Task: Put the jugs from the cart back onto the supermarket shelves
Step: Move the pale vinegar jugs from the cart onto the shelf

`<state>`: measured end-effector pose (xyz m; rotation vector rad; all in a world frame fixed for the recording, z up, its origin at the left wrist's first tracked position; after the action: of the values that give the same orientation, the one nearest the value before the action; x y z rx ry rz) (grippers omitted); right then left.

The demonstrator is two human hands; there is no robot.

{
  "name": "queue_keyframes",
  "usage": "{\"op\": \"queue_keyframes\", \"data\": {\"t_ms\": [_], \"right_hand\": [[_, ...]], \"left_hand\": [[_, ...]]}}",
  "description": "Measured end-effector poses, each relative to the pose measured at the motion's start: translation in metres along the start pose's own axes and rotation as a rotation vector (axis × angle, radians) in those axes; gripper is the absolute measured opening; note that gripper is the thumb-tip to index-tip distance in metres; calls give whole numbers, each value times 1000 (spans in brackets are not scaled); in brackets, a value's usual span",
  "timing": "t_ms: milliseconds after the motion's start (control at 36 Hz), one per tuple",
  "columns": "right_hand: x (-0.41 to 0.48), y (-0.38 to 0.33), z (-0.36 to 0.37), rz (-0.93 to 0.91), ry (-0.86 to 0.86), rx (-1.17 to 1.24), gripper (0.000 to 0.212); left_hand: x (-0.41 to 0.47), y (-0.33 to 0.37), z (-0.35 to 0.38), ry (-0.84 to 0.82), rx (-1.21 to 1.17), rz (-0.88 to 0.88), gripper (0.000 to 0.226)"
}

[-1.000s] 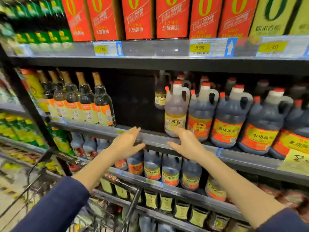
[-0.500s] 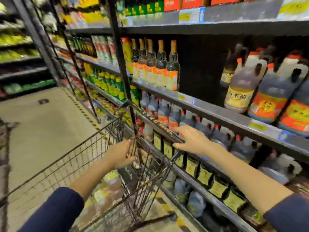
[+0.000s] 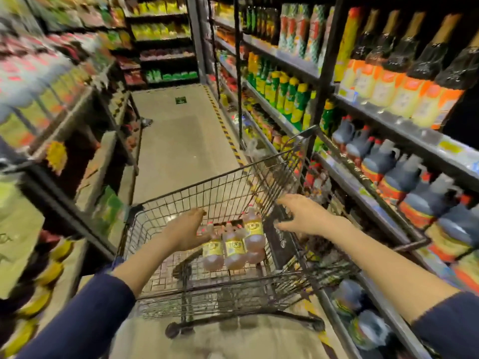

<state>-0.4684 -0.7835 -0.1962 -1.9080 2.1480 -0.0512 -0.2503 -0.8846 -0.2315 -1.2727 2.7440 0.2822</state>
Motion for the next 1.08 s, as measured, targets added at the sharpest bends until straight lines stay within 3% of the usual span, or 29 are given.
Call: {"op": "queue_keyframes", "data": {"t_ms": [472, 889, 944, 1056, 1083], "right_hand": [[145, -59, 82, 48, -189, 184, 54], [190, -40, 187, 216, -353, 411, 35], [195, -33, 205, 242, -362, 418, 44], [209, -21, 243, 292, -457, 432, 21], [212, -20, 250, 296, -487, 422, 28]], "left_hand": [[64, -145, 55, -225, -205, -136, 78], [125, -179, 175, -467, -392, -210, 64], [130, -181, 197, -512, -428, -244, 68], [140, -186, 248, -573, -506, -344, 94], [143, -189, 262, -577, -512, -370, 99]]}}
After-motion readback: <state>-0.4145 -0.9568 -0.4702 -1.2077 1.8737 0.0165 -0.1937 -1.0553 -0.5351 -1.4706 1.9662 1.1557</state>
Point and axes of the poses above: each hand's wrist, its own x-axis towards the middle knuckle, its own z-axis out of the palm, y = z × x, the point moved 7 cm from there along x, towards the middle knuckle, and after that the axes turned 3 degrees about y, right-handed, at the moved point
